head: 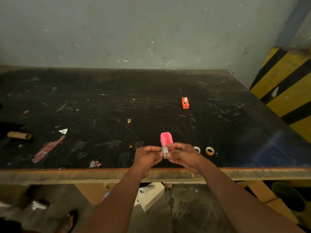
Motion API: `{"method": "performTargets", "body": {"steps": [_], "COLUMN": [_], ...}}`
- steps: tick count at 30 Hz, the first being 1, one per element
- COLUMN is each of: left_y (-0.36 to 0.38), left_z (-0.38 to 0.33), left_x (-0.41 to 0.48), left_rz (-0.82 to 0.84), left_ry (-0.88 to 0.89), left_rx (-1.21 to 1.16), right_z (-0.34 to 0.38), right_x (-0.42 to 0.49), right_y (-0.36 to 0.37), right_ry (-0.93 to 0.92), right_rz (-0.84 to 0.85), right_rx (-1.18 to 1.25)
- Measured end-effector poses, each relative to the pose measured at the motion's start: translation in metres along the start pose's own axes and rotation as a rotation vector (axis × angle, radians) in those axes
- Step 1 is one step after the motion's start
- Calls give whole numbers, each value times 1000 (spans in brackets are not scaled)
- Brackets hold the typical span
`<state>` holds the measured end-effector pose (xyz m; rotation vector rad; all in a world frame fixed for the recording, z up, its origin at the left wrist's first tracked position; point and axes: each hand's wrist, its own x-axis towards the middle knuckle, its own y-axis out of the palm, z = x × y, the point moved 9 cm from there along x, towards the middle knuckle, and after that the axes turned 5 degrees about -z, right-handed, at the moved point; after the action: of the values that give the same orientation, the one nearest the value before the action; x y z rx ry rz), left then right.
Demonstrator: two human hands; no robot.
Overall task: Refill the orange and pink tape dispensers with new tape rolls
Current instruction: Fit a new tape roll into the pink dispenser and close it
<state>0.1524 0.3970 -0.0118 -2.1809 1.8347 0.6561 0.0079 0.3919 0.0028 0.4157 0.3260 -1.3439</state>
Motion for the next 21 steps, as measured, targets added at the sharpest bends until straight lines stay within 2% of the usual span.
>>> {"method": "performTargets", "body": {"steps": [4, 14, 21], "left_y": [0, 12, 42], "left_z": [3, 6, -19], "left_x": [2, 31, 65], "left_rz": [18, -61, -105], "left_ry": [-12, -67, -17], "left_rx": [-29, 24, 21], "right_z": [-2, 5, 26], "right_x": [3, 32, 77], "right_y": [-2, -20, -44], "right_ry": [-21, -22, -6], "right_rz": [-16, -57, -35], "right_rx": [17, -12, 20]}}
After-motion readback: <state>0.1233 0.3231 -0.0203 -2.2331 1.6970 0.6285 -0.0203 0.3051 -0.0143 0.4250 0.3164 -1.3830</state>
